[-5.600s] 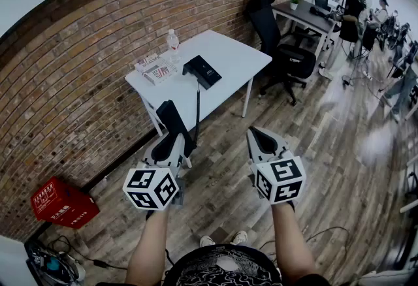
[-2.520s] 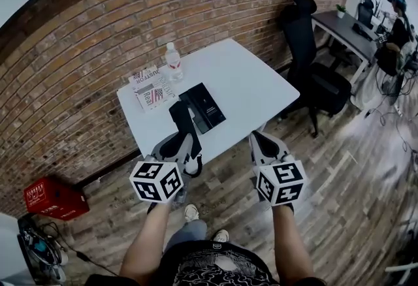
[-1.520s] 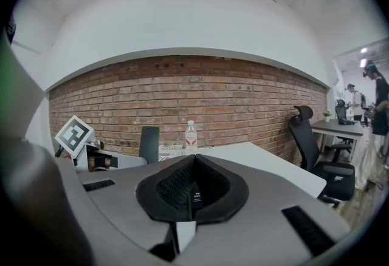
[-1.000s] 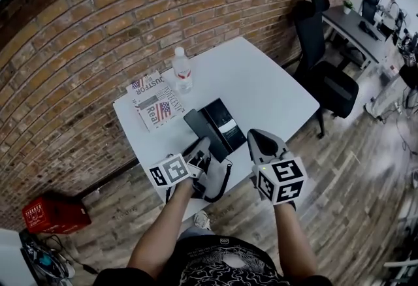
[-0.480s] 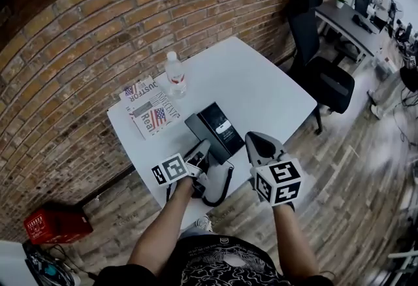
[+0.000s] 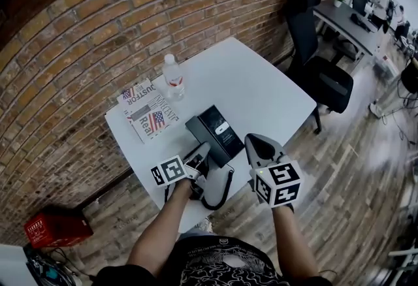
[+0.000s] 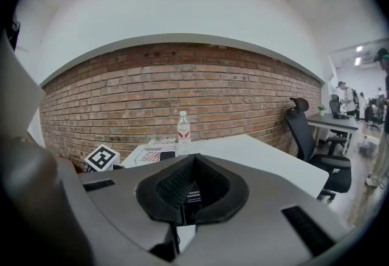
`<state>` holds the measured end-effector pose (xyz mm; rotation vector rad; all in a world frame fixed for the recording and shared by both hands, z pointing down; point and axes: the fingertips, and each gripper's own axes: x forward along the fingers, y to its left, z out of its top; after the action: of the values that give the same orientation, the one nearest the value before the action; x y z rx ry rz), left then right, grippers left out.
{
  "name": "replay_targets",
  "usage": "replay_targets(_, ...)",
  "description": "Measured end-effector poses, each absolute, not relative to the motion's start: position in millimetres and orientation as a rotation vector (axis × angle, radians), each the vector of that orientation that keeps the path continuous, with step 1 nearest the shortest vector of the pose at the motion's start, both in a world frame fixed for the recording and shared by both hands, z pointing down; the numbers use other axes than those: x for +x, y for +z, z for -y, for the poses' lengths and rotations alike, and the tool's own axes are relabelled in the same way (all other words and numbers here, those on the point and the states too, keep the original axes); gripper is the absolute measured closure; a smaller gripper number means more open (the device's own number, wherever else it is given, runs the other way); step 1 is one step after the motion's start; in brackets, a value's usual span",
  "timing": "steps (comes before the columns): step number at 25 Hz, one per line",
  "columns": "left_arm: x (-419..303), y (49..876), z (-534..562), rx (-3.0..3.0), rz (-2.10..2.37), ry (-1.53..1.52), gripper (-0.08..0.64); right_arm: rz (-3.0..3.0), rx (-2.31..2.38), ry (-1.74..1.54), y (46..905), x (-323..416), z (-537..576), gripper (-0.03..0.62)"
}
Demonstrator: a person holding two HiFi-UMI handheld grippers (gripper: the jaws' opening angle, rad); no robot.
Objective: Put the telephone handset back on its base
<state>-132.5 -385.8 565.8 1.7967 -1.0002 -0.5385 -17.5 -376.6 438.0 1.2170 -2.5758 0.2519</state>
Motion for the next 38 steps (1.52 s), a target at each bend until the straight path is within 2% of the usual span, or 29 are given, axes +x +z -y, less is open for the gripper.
replay_targets(22,-126,571,386,1.794,0.966,-0.509,0.482,2.576,1.214,0.26,439,-14,376,0.591)
replay_targets(31,-132,571,381,1.777,0.995,-0.513,0.428,2.589,1.208,0.262,438,-10,372,0.591)
replay_targets(38,-148,562,375,1.799,1.127,-0.455,0.427,2.61,1.191,0.257,433,-8,366,0.591)
